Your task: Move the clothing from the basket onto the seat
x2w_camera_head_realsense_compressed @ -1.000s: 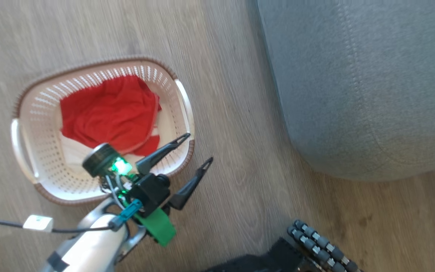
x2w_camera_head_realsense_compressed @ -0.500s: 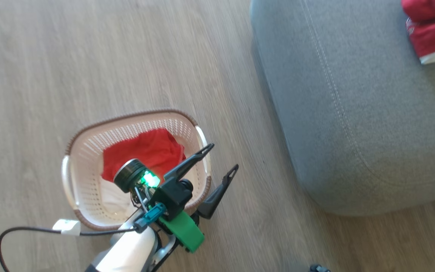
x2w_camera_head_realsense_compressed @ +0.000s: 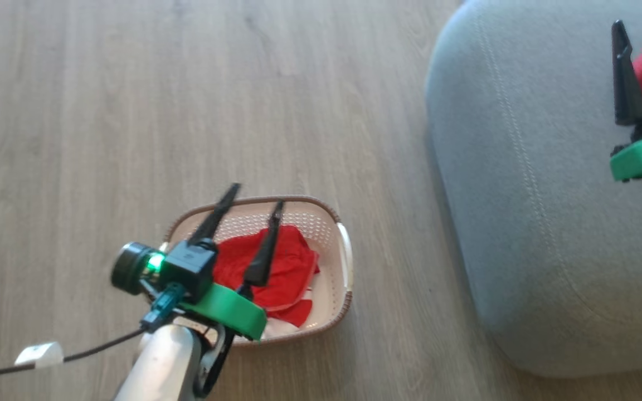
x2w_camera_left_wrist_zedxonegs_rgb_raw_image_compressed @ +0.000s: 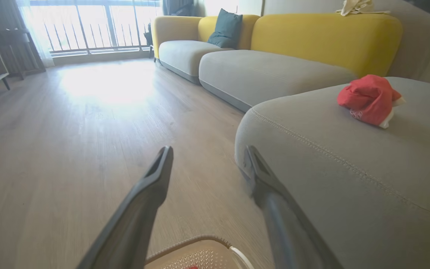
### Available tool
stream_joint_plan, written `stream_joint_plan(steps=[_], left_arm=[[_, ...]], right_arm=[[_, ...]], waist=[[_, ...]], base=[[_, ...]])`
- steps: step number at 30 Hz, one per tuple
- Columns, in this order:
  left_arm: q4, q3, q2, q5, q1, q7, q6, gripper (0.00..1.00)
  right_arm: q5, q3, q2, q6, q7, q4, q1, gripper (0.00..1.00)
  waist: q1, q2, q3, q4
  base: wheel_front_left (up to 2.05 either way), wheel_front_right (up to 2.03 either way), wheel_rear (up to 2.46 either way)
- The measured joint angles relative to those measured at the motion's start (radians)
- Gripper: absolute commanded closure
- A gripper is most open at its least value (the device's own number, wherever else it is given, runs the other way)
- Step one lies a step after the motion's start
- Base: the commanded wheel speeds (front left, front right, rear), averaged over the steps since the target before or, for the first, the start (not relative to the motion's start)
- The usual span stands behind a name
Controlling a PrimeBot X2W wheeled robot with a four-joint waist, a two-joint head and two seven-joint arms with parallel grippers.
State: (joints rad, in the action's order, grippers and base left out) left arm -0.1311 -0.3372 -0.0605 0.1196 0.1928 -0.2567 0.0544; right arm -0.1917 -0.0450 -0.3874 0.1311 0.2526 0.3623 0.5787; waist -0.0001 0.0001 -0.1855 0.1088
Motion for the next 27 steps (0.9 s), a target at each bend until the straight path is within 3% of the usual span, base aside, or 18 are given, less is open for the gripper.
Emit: stream_joint_plan(steps=[5, 11, 22, 27], left_arm=[[0.016, 0.059, 0.005, -0.008, -0.014, 0.000, -0.062, 0.00], [0.016, 0.087, 0.009, -0.008, -0.027, 0.000, -0.127, 0.00], [-0.050, 0.100, 0.010, -0.006, -0.077, 0.000, -0.181, 0.00], [-0.060, 0.103, 0.010, -0.006, -0.102, 0.000, -0.181, 0.00]], right_arm=[[-0.031, 0.012, 0.019, 0.000, 0.000, -0.170, -0.144, 0.00], [-0.047, -0.008, 0.108, 0.000, 0.000, -0.252, -0.332, 0.00], [-0.047, -0.028, 0.233, 0.000, 0.000, -0.213, -0.499, 0.00], [-0.035, -0.026, 0.271, 0.000, 0.000, -0.201, -0.531, 0.00]], waist=[[0.0000, 0.0000, 0.026, -0.061], [0.0000, 0.0000, 0.053, -0.132], [0.0000, 0.0000, 0.081, -0.204], [0.0000, -0.0001, 0.084, -0.209]], base=[[0.00, 0.00, 0.00], [0.00, 0.00, 0.00], [0.00, 0.00, 0.00], [0.00, 0.00, 0.00]])
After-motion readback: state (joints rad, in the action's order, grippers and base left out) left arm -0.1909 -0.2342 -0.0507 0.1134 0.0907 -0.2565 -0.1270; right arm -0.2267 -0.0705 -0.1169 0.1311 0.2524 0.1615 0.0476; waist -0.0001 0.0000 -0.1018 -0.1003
